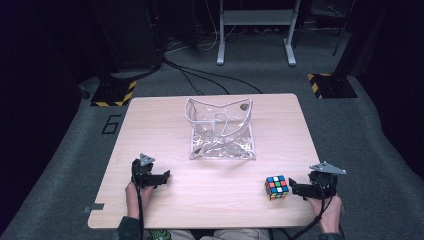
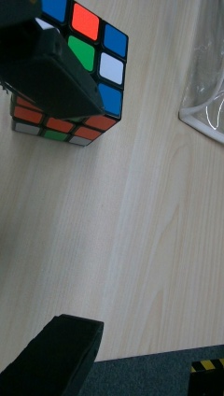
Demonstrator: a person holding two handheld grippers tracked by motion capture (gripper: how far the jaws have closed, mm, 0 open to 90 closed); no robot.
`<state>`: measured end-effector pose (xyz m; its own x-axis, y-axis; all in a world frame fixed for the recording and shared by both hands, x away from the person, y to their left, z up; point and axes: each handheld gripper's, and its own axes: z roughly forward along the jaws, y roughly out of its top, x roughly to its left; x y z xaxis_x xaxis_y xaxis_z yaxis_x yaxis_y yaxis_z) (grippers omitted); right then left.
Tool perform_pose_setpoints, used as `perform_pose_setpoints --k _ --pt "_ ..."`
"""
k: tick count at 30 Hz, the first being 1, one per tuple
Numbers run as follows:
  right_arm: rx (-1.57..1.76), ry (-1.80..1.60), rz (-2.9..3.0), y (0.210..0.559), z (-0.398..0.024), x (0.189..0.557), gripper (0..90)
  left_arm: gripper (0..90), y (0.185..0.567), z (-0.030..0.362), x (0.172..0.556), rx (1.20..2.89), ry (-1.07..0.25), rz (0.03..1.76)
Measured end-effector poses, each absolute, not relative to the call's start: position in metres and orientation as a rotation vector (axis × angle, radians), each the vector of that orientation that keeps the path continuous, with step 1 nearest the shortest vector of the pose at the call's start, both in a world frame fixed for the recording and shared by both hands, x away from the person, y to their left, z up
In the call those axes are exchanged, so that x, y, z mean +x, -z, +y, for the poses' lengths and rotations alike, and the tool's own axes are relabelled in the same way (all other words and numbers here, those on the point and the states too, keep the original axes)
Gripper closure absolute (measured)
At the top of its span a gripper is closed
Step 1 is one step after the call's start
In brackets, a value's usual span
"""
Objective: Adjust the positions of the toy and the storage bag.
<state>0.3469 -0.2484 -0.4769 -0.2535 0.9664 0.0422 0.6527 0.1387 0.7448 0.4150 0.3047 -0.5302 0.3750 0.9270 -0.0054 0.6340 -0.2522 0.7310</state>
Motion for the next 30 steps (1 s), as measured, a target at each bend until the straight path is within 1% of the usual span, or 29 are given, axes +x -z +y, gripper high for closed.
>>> perform_pose_setpoints --k 30 --pt "1.451 -0.947 2.023 0.451 -0.215 0.339 0.0 7.6 0.53 0.305 0.415 1.986 -0.576 1.341"
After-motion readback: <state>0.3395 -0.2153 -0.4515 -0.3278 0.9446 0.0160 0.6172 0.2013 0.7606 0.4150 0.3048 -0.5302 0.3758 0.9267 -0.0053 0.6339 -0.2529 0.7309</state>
